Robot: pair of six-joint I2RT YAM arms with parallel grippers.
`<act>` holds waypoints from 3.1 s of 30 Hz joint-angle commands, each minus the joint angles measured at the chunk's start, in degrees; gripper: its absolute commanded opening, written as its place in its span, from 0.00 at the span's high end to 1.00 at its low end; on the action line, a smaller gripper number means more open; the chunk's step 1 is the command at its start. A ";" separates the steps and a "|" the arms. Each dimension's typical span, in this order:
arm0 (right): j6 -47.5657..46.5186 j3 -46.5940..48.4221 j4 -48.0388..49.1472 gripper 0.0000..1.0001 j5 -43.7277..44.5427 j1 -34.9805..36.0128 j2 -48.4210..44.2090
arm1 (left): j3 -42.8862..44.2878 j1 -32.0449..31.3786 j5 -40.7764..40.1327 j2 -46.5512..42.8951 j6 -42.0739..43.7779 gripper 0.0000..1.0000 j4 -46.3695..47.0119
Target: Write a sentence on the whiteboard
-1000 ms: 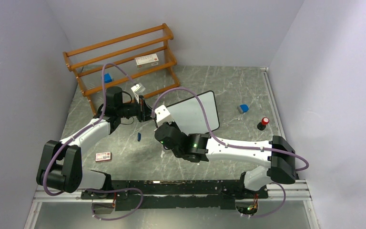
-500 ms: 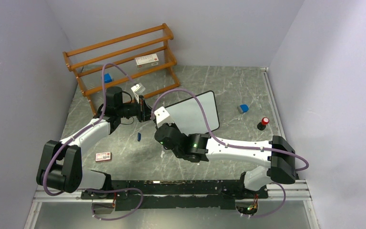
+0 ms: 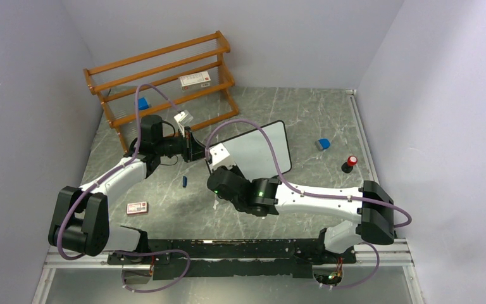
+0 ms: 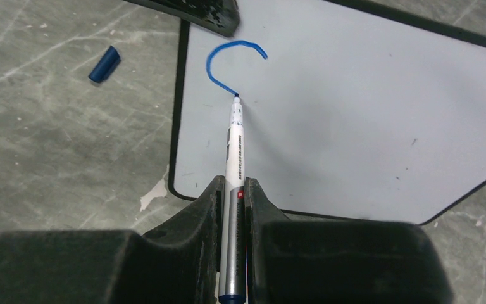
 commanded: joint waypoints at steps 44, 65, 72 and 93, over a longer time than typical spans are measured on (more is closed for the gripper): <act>1.83 0.19 2.12 1.00 -0.46 1.39 -0.87 | -0.09 0.24 -1.25 -0.69 2.47 0.95 0.59; 2.57 -4.73 0.13 1.00 2.72 -1.44 -7.14 | 0.19 0.24 -1.65 -0.53 3.31 0.95 -0.41; 2.35 -4.92 0.90 1.00 1.72 -1.44 -6.47 | 0.28 0.24 -1.65 -0.61 3.30 0.95 -0.43; 1.67 -4.45 3.21 1.00 2.59 -1.67 -3.96 | 0.19 0.24 -1.31 -0.51 3.15 0.95 -0.23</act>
